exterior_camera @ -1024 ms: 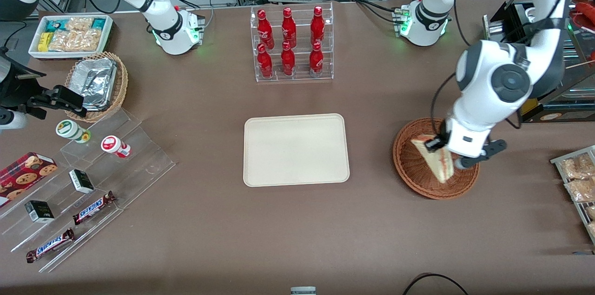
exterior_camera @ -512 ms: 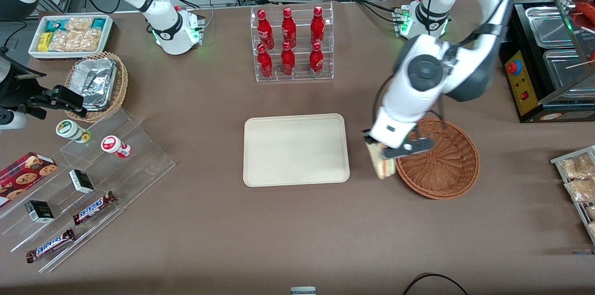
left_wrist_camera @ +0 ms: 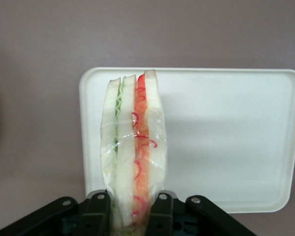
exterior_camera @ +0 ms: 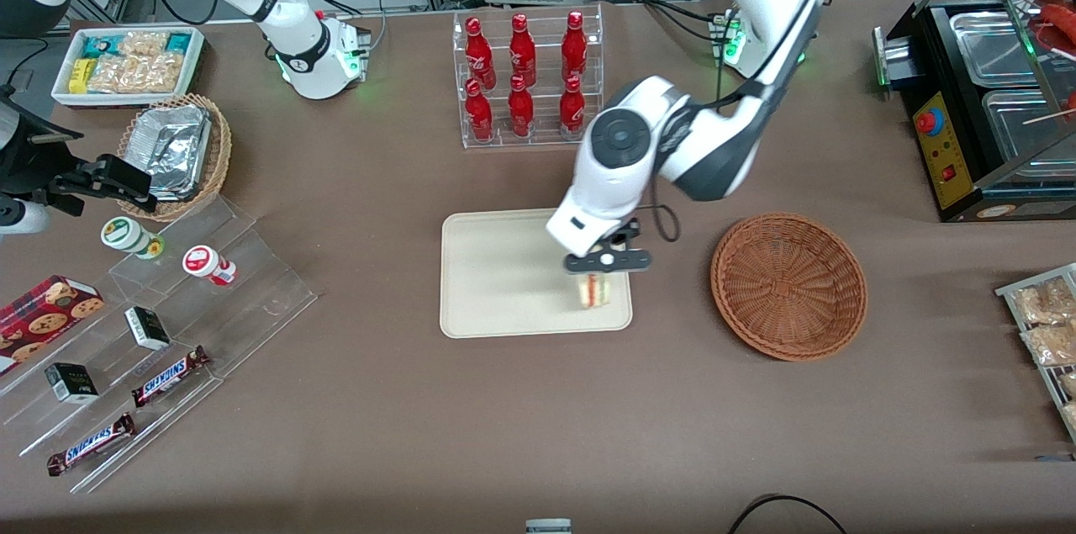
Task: Place sandwich from basket to tray
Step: 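Carry the held sandwich over to the cream tray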
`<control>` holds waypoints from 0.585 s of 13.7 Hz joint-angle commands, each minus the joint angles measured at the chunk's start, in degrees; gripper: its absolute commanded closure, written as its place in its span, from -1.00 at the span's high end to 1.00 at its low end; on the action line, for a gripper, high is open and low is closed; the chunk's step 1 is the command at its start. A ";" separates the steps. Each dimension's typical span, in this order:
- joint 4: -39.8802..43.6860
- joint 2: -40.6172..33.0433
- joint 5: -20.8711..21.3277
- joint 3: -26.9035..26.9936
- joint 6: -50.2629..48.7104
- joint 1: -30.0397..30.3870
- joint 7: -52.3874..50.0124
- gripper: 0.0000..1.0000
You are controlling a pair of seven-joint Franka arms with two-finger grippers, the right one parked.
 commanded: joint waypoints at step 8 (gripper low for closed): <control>6.81 13.08 7.97 0.88 7.86 -7.21 -7.37 -0.64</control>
